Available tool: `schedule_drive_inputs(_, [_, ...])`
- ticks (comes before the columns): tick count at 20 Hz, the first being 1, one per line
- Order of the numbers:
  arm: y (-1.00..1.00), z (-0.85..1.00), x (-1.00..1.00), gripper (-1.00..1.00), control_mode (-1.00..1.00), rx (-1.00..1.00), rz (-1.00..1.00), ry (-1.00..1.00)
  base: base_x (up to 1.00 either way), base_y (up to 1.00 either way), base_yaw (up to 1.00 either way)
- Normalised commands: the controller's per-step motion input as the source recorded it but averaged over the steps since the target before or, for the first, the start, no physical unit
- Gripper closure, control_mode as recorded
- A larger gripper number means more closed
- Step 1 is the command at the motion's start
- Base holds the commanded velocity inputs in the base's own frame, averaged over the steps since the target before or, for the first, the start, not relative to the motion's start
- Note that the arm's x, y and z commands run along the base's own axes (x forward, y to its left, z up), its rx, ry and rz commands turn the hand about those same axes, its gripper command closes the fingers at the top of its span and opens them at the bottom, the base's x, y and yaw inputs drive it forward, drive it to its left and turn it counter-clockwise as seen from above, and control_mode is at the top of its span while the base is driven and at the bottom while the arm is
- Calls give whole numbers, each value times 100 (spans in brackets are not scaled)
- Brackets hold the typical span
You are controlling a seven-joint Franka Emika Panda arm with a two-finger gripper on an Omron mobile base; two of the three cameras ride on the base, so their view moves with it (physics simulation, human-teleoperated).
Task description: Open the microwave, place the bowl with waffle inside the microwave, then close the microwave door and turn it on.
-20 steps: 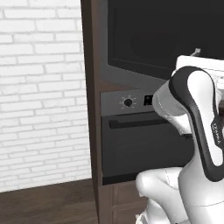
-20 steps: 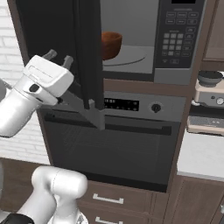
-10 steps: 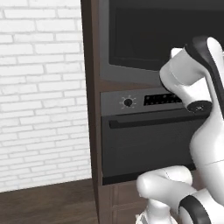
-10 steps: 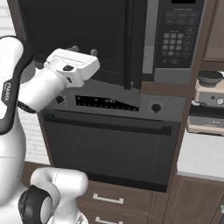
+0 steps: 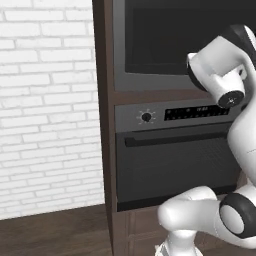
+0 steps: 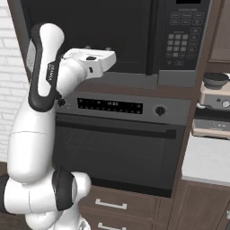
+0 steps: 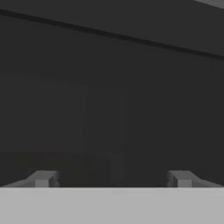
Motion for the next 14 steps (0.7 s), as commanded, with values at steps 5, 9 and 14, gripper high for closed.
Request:
schedule_drive_inputs(5, [0,0,34,-100,-100,0,2,13,0,0,0])
schedule_drive_inputs(9, [0,0,18,-100,-100,0,3,11,0,0,0])
schedule_drive_inputs(14, [0,0,0,-100,-100,0,1,2,0,0,0])
